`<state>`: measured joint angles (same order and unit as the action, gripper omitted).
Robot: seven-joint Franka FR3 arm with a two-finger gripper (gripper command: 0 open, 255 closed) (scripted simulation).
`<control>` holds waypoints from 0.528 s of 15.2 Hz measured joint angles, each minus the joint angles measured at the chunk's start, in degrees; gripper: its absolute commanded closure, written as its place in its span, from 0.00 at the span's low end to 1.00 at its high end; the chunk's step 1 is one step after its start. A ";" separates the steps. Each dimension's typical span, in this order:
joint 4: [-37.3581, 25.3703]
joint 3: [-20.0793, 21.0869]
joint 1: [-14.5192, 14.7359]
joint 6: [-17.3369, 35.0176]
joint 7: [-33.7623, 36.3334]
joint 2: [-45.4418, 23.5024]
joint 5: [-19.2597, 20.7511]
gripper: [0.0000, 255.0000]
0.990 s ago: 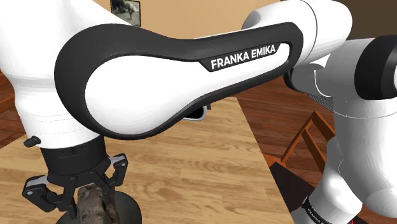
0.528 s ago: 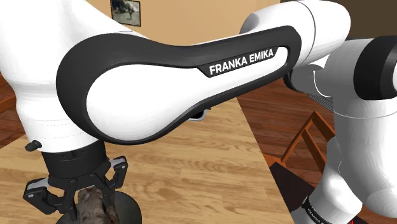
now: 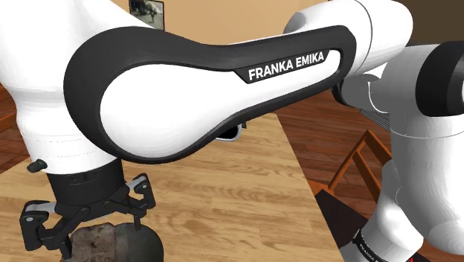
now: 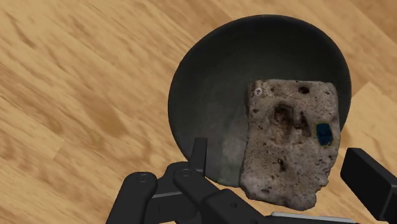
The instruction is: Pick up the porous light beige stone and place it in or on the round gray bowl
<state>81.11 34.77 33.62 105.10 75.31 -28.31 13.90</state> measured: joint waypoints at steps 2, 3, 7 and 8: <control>-3.54 0.10 0.66 -3.18 -0.12 -0.22 -0.03 0.00; -4.81 0.18 0.73 -4.63 -0.30 0.01 -0.18 0.00; -6.30 0.18 0.78 -6.15 -0.59 0.05 -0.26 0.00; -6.36 0.18 0.79 -6.21 -0.60 0.05 -0.26 0.00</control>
<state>74.75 34.95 34.41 98.88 74.71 -28.26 13.64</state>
